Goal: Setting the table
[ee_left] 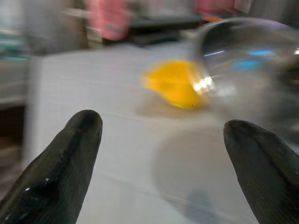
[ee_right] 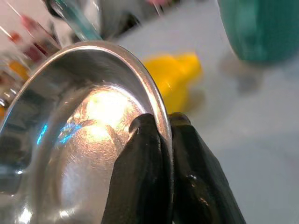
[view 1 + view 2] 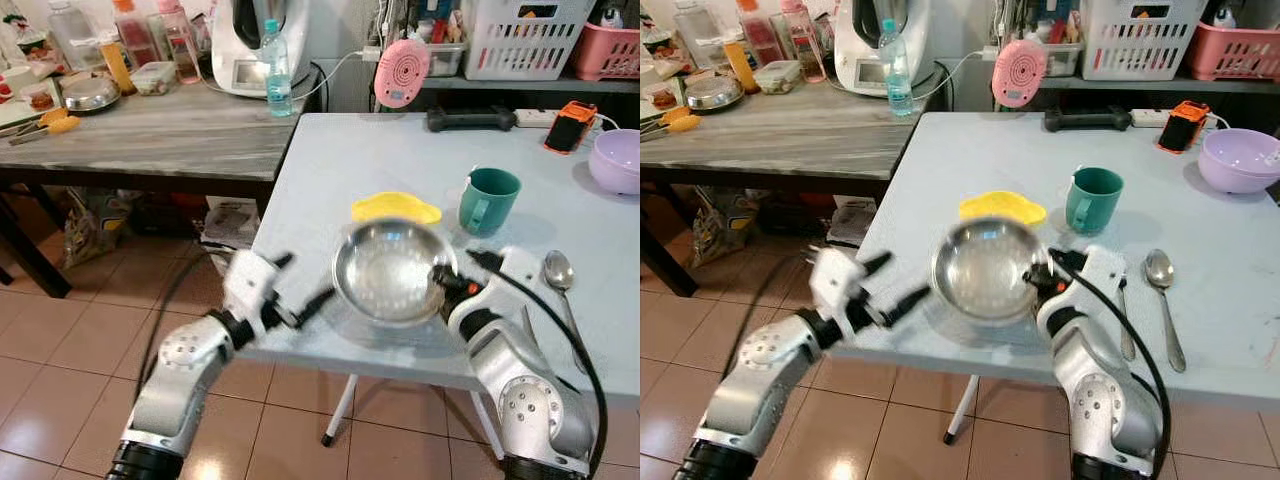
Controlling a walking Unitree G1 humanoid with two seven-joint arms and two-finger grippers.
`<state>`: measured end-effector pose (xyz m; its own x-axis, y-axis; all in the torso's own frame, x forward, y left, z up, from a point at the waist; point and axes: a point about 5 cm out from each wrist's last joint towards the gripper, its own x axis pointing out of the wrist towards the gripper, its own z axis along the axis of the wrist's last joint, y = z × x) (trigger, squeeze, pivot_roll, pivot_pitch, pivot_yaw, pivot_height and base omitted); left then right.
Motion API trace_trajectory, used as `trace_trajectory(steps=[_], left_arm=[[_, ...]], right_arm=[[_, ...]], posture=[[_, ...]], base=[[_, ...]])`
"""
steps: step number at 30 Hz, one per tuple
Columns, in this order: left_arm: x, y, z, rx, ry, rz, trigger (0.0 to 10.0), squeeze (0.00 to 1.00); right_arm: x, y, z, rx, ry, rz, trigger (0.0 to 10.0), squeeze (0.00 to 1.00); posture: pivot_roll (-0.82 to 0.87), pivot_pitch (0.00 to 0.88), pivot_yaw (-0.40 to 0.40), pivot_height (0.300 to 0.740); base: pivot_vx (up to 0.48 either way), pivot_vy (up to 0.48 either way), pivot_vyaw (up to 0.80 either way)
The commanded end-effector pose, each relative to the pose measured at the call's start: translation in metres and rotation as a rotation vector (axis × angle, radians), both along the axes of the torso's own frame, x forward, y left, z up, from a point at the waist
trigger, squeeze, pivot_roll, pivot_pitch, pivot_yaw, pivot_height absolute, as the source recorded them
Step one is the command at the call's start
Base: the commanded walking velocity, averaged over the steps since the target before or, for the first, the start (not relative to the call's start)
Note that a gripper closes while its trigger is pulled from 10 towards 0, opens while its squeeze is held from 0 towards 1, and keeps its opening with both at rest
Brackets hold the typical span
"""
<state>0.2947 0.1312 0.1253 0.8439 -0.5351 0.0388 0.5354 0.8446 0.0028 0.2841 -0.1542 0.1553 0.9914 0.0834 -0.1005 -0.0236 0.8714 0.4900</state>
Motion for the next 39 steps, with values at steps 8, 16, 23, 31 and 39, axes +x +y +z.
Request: trace_trajectory(steps=[8,16,23,31,39], left_arm=[[0.013,0.029,-0.010,-0.053,0.041,0.283,10.0,0.00],[0.016,0.028,-0.019,-0.120,0.129,0.331,10.0,0.00],[0.016,0.018,-0.023,-0.117,0.127,0.308,10.0,0.00],[0.014,0.013,-0.026,-0.128,0.146,0.296,10.0,0.00],[0.016,0.011,-0.026,-0.125,0.145,0.280,10.0,0.00]], right_arm=[[-0.003,-0.002,0.018,-0.054,-0.137,-0.050,10.0,0.00],[-0.007,-0.012,0.007,-0.127,-0.108,-0.112,10.0,0.00],[-0.010,-0.011,0.005,-0.157,-0.116,-0.111,10.0,0.00],[-0.013,-0.014,0.003,-0.192,-0.121,-0.127,10.0,0.00],[-0.014,-0.010,0.005,-0.224,-0.148,-0.124,10.0,0.00]], posture=[[-0.09,0.000,0.055,0.740],[-0.09,0.000,0.056,0.740],[-0.10,0.000,0.056,0.740],[-0.11,0.000,0.061,0.740],[-0.11,0.000,0.065,0.740]], base=[[0.000,0.000,0.00],[0.000,0.000,-0.10],[0.000,0.000,-0.61],[0.000,0.000,0.00],[0.000,0.000,0.00]])
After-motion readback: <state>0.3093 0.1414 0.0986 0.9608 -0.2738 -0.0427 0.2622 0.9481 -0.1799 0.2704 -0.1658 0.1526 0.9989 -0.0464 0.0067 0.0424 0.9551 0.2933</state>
